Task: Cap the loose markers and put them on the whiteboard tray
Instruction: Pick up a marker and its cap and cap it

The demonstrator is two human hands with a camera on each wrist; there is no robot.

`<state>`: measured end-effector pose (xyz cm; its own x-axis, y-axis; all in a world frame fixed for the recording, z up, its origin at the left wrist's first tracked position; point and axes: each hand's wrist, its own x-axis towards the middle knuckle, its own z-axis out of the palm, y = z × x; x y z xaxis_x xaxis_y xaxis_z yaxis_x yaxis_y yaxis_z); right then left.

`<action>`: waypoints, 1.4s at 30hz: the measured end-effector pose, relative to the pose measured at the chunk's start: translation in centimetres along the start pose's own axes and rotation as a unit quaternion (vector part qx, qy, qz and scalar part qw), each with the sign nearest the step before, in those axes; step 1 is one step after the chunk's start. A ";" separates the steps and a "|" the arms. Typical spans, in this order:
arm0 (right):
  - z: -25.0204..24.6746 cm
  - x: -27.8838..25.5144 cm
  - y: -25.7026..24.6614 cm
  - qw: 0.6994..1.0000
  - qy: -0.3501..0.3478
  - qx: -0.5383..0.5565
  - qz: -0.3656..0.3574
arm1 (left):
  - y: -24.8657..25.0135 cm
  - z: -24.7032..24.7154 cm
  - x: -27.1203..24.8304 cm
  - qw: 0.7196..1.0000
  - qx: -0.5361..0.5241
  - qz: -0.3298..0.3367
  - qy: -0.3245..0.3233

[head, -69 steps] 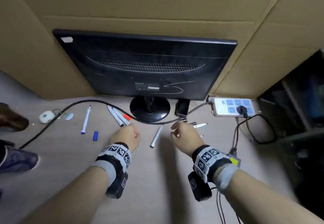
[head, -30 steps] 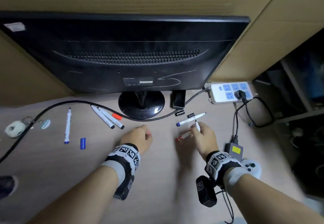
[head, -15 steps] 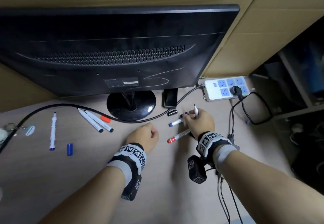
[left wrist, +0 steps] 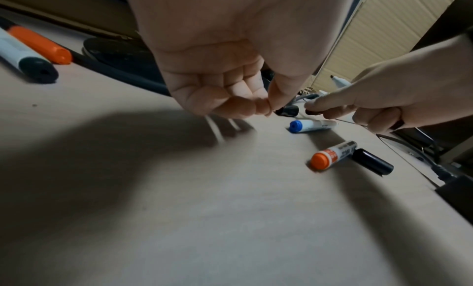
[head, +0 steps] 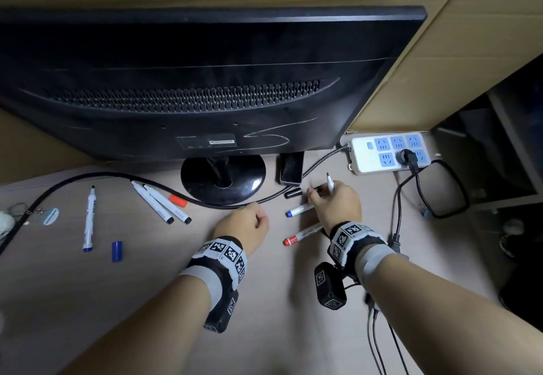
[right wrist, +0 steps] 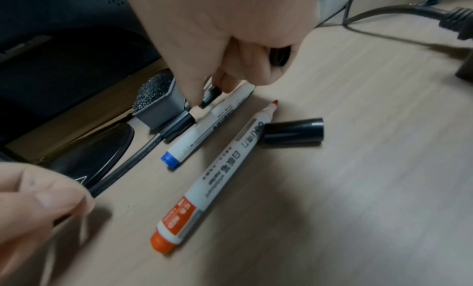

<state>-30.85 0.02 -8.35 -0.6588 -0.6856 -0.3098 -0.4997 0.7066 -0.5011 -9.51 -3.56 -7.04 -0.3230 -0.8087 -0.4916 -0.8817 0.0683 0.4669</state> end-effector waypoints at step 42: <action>-6.7 -9.6 1.1 0.917 -0.305 0.109 -0.235 | 1.4 -2.0 -9.6 0.992 -0.119 0.041 0.031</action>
<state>-28.82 8.50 -0.53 0.0698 -0.9228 -0.3789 -0.4801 0.3018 -0.8236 -6.98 3.14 -0.18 -0.3622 -0.8411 -0.4017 -0.7444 0.0017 0.6678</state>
